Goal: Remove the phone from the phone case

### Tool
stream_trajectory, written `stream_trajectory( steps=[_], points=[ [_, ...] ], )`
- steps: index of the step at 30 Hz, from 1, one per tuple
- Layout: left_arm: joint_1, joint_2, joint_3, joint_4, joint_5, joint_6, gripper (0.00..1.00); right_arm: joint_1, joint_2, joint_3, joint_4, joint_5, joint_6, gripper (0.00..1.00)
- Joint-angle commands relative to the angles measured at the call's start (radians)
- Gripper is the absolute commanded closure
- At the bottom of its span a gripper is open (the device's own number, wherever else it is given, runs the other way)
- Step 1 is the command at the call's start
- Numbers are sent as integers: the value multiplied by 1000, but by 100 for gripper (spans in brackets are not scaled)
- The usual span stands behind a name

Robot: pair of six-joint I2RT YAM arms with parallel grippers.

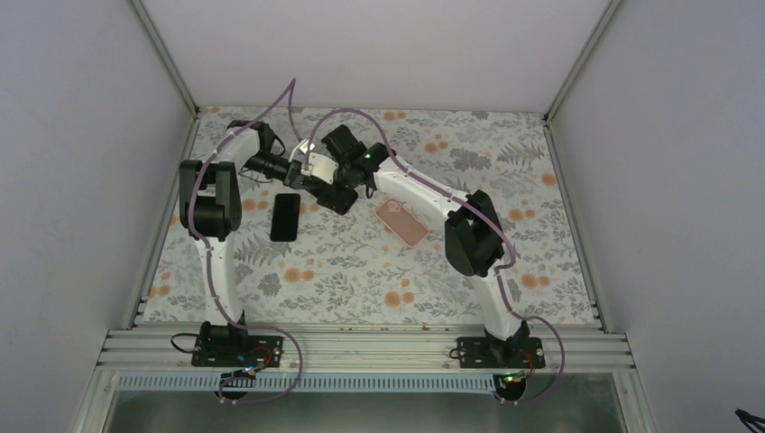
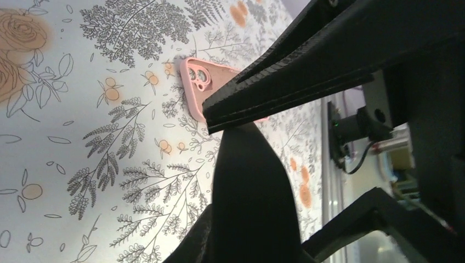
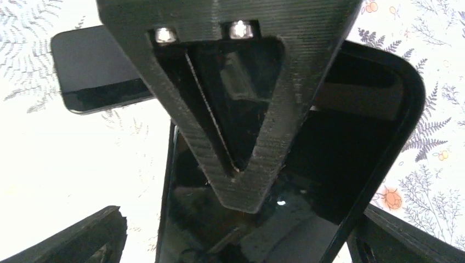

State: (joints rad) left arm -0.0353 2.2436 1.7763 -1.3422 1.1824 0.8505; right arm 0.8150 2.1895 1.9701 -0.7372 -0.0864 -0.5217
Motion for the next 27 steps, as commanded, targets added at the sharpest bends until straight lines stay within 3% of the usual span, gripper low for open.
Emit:
stream_trajectory(
  steps=[1,7,11,18,22,27],
  points=[
    [-17,-124,22,85,-59,4,85,-40,-89,33,-69,-161,-24,0],
    [-43,-208,84,128,-167,-2,86,-146,-192,-2,-195,-348,-82,0],
    [-70,-295,80,201,-272,14,88,-227,-301,-124,-221,-509,-172,0],
    [-171,-521,-162,448,-351,110,89,-264,-392,-373,-137,-544,-341,6],
    [-212,-656,-331,568,-321,223,89,-301,-367,-385,-114,-553,-377,8],
    [-253,-679,-367,541,-333,311,89,-342,-339,-375,-118,-597,-429,14]
  ],
)
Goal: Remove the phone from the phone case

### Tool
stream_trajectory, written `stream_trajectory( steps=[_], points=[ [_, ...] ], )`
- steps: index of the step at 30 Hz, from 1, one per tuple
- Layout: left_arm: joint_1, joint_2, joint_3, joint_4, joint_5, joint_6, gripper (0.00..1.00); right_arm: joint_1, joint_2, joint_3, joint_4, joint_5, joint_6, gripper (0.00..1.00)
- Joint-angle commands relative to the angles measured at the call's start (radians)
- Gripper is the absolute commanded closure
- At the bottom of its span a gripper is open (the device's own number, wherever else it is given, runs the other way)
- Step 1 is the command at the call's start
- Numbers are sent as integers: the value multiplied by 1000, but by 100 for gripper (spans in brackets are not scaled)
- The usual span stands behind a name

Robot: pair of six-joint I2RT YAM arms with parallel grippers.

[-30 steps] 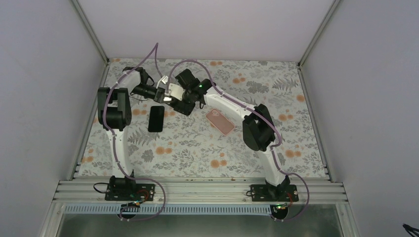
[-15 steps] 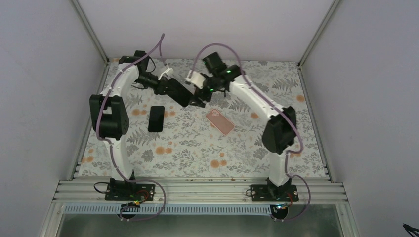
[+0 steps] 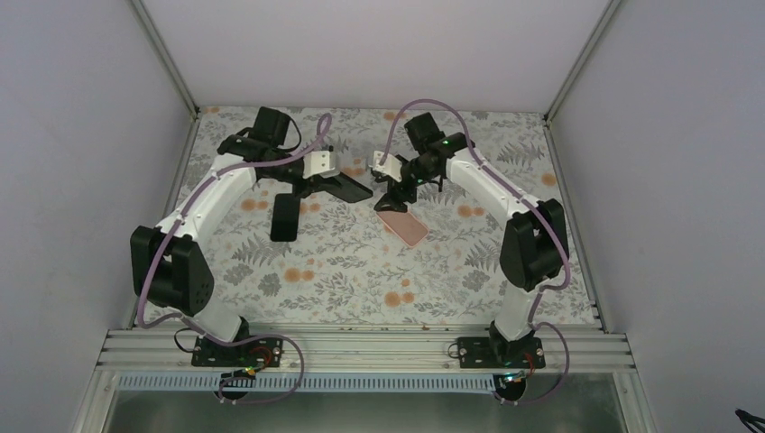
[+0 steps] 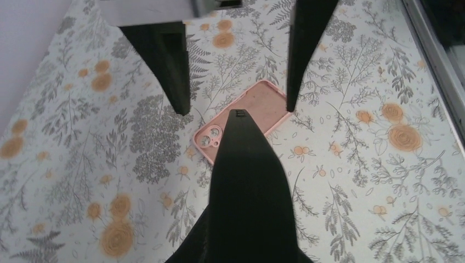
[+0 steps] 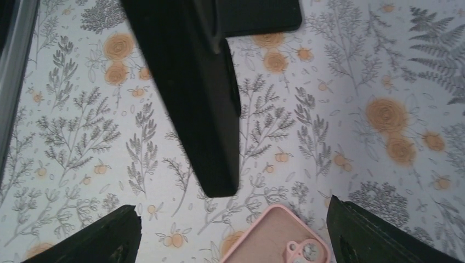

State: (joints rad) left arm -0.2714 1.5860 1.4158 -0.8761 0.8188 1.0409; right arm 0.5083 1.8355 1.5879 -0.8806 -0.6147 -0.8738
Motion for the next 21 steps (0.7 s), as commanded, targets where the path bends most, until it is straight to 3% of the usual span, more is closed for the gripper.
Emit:
stream_trajectory(
  steps=[1,21],
  points=[
    [-22,-21,-12,77,21,129,89,-39,22,15,16,-70,-84,15],
    [-61,22,34,-15,64,192,92,-47,39,18,29,-66,-87,22]
  ],
)
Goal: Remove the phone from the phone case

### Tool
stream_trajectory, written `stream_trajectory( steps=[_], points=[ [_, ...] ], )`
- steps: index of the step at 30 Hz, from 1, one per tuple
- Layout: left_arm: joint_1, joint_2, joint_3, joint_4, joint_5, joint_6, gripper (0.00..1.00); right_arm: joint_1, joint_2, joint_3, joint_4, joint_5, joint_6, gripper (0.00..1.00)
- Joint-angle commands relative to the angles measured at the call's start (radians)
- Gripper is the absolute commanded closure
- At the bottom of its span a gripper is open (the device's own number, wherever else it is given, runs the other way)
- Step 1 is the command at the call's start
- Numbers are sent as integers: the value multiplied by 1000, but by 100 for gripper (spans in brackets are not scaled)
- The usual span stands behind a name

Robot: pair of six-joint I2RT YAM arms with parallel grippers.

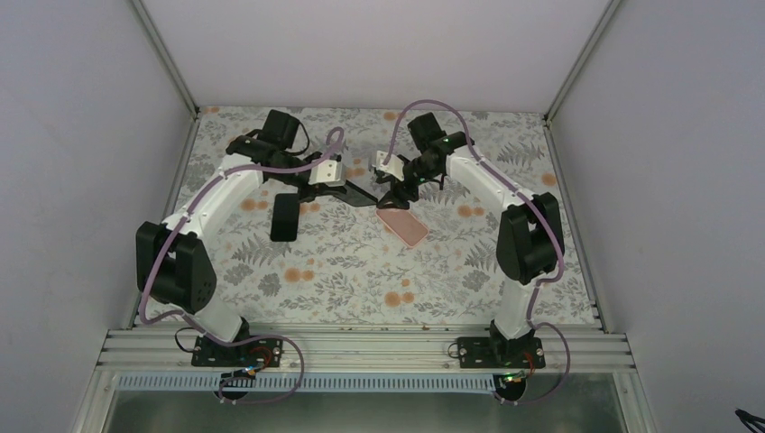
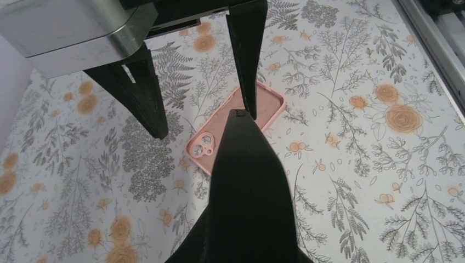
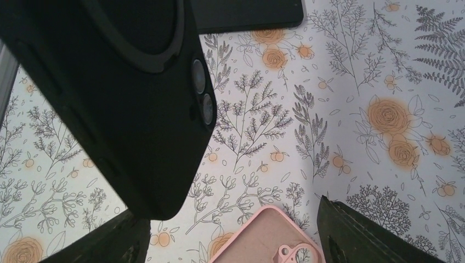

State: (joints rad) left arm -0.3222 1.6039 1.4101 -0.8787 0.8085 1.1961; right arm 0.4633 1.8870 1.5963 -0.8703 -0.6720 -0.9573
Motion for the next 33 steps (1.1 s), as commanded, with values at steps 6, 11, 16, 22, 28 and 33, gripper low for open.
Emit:
stream_trajectory(
  steps=[6,11,16,22,28,33],
  points=[
    [-38,24,44,0,38,7,92,2,-16,61,-61,-59,-21,22],
    [-76,80,65,47,-39,-58,94,65,-48,102,-98,-32,26,20],
    [-80,95,99,90,-7,-113,95,83,-63,75,-38,-117,105,34],
    [-79,87,140,85,39,-150,94,83,-89,13,73,-145,172,53],
    [-47,73,148,99,143,-183,94,74,-88,-6,98,-188,201,78],
    [-22,73,165,74,149,-164,92,39,-141,-34,138,-220,210,95]
  ],
)
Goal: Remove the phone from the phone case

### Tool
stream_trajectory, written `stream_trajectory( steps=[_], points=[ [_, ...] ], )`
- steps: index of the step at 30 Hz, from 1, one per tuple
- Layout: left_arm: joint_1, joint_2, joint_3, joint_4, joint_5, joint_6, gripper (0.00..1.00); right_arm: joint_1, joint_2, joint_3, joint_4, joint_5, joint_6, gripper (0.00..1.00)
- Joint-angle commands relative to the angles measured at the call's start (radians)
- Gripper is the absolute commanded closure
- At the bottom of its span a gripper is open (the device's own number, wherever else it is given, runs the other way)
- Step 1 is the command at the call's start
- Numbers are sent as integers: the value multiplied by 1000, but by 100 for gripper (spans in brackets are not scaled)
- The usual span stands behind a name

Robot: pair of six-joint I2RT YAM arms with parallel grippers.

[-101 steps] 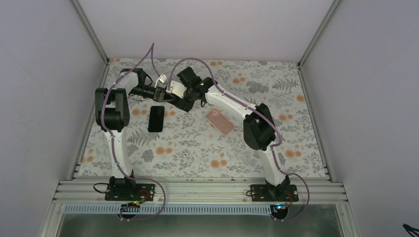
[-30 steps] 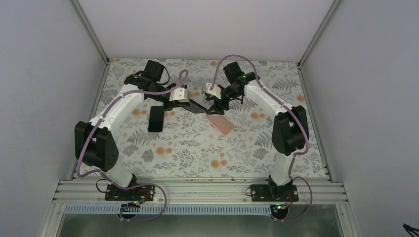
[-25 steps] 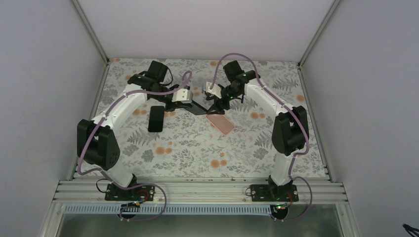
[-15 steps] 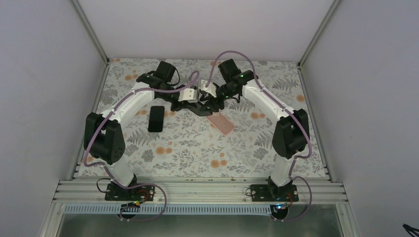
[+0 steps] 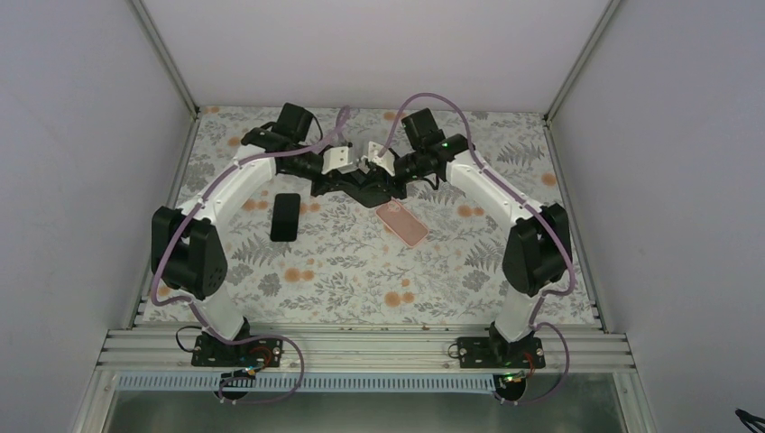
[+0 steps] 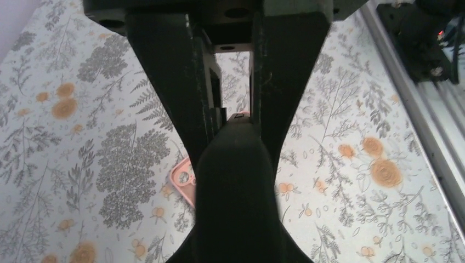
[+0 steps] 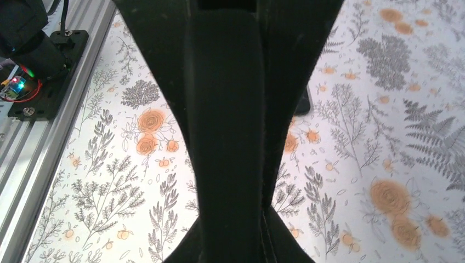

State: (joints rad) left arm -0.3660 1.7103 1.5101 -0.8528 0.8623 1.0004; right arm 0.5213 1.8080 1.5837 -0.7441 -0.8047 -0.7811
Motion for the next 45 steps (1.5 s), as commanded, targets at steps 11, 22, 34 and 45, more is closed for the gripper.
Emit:
stream_trajectory(
  steps=[11,22,34,45],
  points=[
    [137,-65,118,129,264,-90,20,-83,-136,-19,36,-102,54,97],
    [160,-179,-425,1356,401,-912,0,-211,-289,-142,869,-332,759,97],
    [145,196,-401,2565,277,-1943,0,-207,-204,-259,1458,-381,1280,97],
    [65,226,-369,2583,298,-1939,0,-163,-152,-213,1389,-363,1178,97]
  ],
)
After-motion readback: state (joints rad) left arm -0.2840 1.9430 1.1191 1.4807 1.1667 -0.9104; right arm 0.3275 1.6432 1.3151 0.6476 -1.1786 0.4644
